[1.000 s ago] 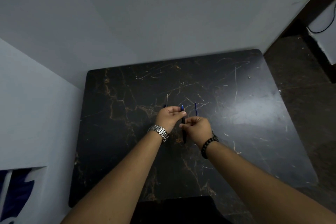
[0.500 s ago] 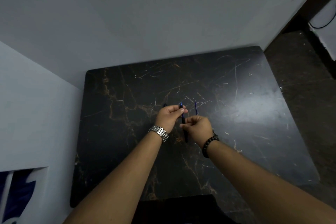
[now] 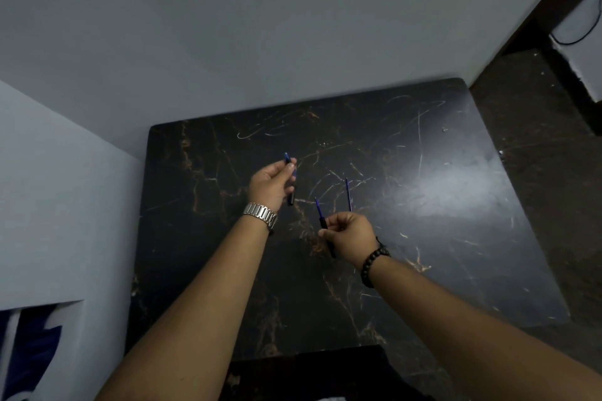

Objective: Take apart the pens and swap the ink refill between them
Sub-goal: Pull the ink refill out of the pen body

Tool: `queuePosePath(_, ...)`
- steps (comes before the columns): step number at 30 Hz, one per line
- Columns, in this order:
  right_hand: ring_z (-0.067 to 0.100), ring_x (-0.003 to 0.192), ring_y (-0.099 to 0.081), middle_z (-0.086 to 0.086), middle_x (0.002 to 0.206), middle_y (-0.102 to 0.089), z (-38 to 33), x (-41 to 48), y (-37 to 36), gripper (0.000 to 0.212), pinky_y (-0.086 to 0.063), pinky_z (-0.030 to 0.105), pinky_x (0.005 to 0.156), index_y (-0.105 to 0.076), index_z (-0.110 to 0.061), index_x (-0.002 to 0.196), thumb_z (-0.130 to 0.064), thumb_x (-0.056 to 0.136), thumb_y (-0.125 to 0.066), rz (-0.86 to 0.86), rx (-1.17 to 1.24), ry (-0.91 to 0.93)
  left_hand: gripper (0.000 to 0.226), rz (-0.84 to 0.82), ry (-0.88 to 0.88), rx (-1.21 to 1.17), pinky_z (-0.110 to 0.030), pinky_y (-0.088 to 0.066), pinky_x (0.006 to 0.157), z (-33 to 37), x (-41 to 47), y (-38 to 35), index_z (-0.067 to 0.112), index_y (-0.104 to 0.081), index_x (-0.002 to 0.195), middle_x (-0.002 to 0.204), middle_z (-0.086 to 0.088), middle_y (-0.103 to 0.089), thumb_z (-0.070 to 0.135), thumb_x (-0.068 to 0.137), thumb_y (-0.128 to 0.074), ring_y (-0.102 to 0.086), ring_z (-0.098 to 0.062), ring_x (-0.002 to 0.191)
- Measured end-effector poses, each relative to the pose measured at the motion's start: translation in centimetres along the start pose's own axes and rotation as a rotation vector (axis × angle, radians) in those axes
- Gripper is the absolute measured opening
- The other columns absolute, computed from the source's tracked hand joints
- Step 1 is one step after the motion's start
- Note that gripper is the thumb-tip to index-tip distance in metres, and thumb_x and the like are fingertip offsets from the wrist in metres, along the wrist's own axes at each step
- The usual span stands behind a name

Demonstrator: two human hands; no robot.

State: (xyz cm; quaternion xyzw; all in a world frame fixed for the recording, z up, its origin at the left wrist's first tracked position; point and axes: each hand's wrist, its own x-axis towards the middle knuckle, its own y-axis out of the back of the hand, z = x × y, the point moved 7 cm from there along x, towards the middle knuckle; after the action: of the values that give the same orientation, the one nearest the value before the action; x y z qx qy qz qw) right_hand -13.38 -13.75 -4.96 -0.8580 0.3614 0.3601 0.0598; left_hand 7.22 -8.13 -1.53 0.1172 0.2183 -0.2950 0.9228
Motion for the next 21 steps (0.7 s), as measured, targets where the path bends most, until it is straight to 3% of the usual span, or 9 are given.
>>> queuePosePath(2, 0.008, 0.063, -0.075, -0.007, 0.067, -0.077, 0.0, -0.1, 0.1, 0.014, -0.056, 0.019, 0.052, -0.074, -0.019, 0.083, -0.006, 0.082, -0.079, -0.003, 0.003, 0.005, 0.019, 0.070, 0.024, 0.198, -0.021, -0.056, 0.059, -1.6, 0.3, 1.6, 0.019, -0.076, 0.107, 0.080, 0.009, -0.075, 0.020, 0.089, -0.073, -0.068, -0.003, 0.069)
queuePosePath(3, 0.008, 0.064, -0.075, -0.007, 0.067, -0.077, 0.0, -0.1, 0.1, 0.014, -0.056, 0.018, 0.051, -0.074, -0.019, 0.083, -0.006, 0.082, -0.079, -0.005, 0.003, 0.007, 0.022, 0.095, 0.057, 0.279, -0.025, -0.058, 0.064, -2.7, 0.2, 2.4, 0.016, -0.076, 0.108, 0.084, 0.004, -0.076, 0.020, 0.087, -0.076, -0.069, -0.007, 0.071)
queuePosePath(6, 0.004, 0.062, -0.073, -0.008, 0.064, -0.075, 0.1, -0.3, 0.3, 0.017, -0.055, 0.016, 0.053, -0.073, -0.023, 0.080, -0.007, 0.081, -0.080, 0.004, -0.012, 0.021, 0.015, 0.119, 0.164, 0.458, -0.034, -0.059, 0.081, -6.3, -0.5, 4.0, 0.016, -0.077, 0.092, 0.084, -0.004, -0.077, 0.022, 0.079, -0.082, -0.072, -0.020, 0.080)
queuePosePath(9, 0.002, 0.065, -0.073, -0.008, 0.068, -0.075, 0.4, -0.3, 0.4, 0.018, -0.057, 0.018, 0.058, -0.073, -0.025, 0.079, -0.009, 0.080, -0.081, 0.014, -0.042, 0.036, 0.015, 0.112, 0.207, 0.601, -0.024, -0.052, 0.066, -8.3, -1.3, 4.8, 0.018, -0.078, 0.086, 0.075, 0.005, -0.073, 0.027, 0.076, -0.084, -0.068, -0.011, 0.074)
queuePosePath(12, 0.012, 0.075, -0.076, 0.001, 0.080, -0.079, 0.9, -0.2, 0.5, 0.012, -0.062, 0.028, 0.069, -0.074, -0.018, 0.087, -0.009, 0.082, -0.080, 0.012, -0.044, 0.031, 0.017, 0.107, 0.197, 0.632, -0.019, -0.043, 0.055, -9.0, -1.5, 4.6, 0.018, -0.078, 0.085, 0.073, 0.005, -0.073, 0.028, 0.074, -0.086, -0.067, -0.009, 0.071)
queuePosePath(18, 0.018, 0.082, -0.076, 0.005, 0.084, -0.079, 1.3, -0.1, 0.6, 0.013, -0.063, 0.035, 0.078, -0.074, -0.019, 0.086, -0.007, 0.082, -0.079, 0.018, -0.064, 0.025, 0.018, 0.115, 0.160, 0.710, -0.025, -0.050, 0.064, -8.5, -0.8, 3.4, 0.022, -0.074, 0.076, 0.072, 0.006, -0.073, 0.035, 0.072, -0.086, -0.068, -0.011, 0.071)
queuePosePath(21, 0.018, 0.083, -0.076, 0.004, 0.085, -0.078, 1.3, -0.2, 0.5, 0.014, -0.063, 0.034, 0.078, -0.073, -0.020, 0.085, -0.008, 0.081, -0.080, 0.021, -0.077, 0.031, 0.023, 0.117, 0.164, 0.729, -0.023, -0.046, 0.058, -8.6, -0.7, 3.3, 0.024, -0.071, 0.072, 0.070, 0.008, -0.071, 0.040, 0.069, -0.087, -0.067, -0.011, 0.070)
